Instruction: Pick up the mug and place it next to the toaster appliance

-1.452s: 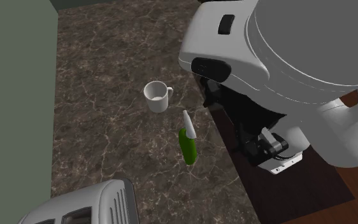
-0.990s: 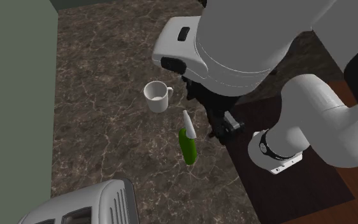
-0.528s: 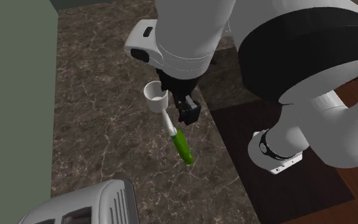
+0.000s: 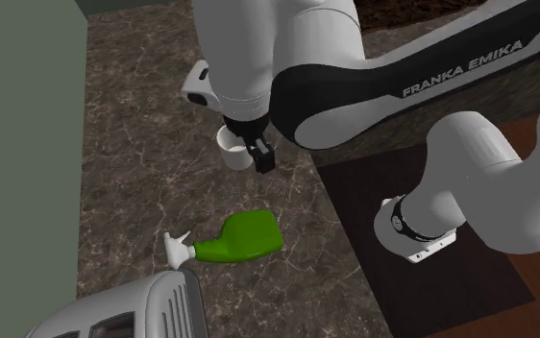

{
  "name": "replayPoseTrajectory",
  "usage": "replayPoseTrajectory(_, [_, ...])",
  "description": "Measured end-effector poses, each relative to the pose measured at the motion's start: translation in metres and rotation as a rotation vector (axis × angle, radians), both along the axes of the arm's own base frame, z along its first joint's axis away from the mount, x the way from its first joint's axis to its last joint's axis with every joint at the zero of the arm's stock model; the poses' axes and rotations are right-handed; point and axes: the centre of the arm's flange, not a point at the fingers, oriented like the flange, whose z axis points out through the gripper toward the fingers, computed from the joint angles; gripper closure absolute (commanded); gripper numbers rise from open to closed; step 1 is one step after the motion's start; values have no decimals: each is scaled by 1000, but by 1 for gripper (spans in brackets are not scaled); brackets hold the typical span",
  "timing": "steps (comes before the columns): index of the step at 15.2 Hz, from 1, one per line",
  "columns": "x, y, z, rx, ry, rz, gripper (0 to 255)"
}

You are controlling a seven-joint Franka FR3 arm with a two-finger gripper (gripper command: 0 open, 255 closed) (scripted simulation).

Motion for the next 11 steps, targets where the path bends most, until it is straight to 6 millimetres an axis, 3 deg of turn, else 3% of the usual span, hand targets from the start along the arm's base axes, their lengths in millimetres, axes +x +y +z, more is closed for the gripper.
replayPoseTrajectory(5, [15, -44, -44, 13, 12, 9, 0])
replayPoseTrajectory(11, [20, -52, -77, 13, 14, 11, 0])
